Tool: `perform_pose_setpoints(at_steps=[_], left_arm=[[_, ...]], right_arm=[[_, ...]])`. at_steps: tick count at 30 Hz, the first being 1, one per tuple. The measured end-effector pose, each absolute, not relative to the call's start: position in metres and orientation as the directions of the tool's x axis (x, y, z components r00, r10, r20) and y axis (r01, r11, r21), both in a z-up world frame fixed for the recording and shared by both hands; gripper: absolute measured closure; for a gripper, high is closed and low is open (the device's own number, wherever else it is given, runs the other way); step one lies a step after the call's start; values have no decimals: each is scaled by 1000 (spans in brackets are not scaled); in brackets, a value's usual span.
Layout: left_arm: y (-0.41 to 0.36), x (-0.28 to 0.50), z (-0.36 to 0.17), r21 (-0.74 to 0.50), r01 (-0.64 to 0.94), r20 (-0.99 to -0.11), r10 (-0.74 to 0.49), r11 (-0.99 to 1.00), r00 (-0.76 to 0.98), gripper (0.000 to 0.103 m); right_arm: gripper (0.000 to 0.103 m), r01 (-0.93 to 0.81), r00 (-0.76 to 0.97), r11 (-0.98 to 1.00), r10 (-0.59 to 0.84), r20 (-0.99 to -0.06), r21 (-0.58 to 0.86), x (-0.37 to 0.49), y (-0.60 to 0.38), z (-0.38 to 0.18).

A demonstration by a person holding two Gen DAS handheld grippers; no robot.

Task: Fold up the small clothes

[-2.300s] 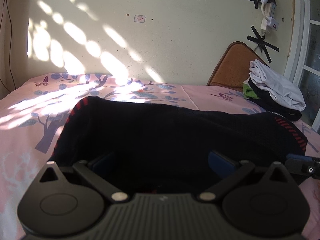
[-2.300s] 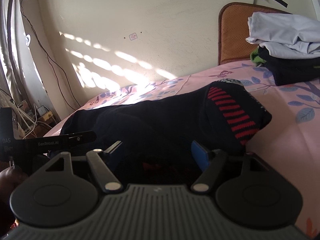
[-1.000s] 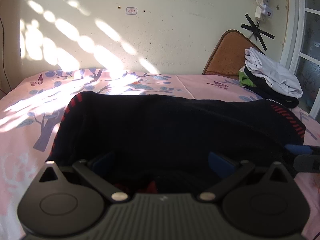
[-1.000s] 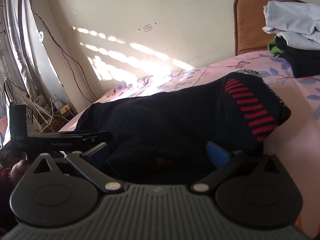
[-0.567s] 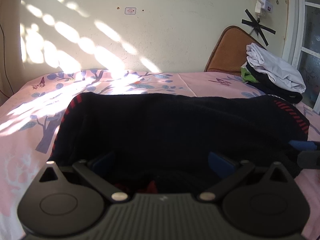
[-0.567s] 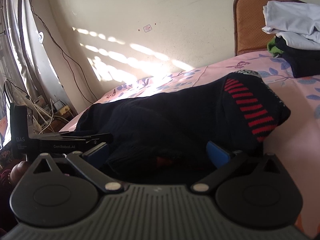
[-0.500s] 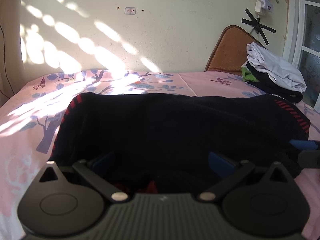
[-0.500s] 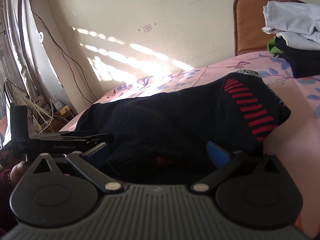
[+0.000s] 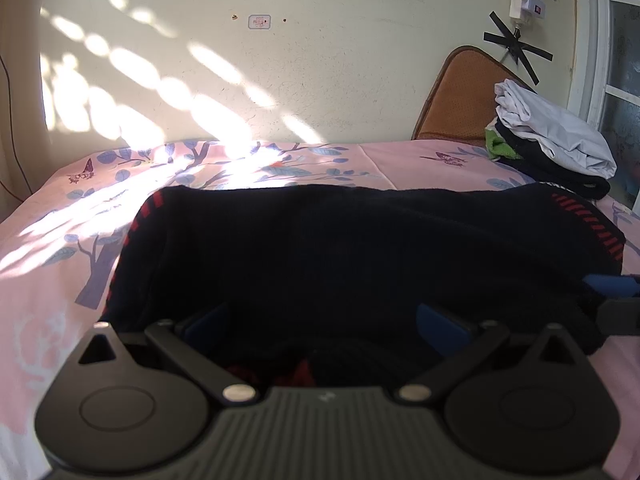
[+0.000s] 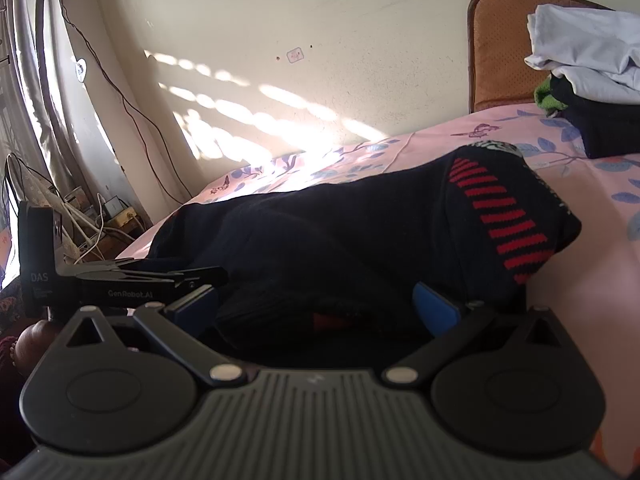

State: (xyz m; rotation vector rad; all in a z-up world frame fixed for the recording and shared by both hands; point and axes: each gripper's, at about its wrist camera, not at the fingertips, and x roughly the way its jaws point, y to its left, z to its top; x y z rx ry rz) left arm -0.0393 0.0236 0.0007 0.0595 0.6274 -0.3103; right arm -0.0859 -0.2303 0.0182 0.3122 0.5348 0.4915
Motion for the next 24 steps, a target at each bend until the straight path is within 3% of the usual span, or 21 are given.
perform_pose_setpoints(at_steps=[20, 24], left_arm=[[22, -38, 0, -18, 302, -592, -254, 953, 765, 0], [36, -44, 4, -87, 302, -547, -299, 949, 782, 0]], right_arm=[[0, -361, 754, 869, 485, -443, 338, -88, -221, 20], [0, -356, 761, 870, 482, -434, 341, -91, -222, 21]])
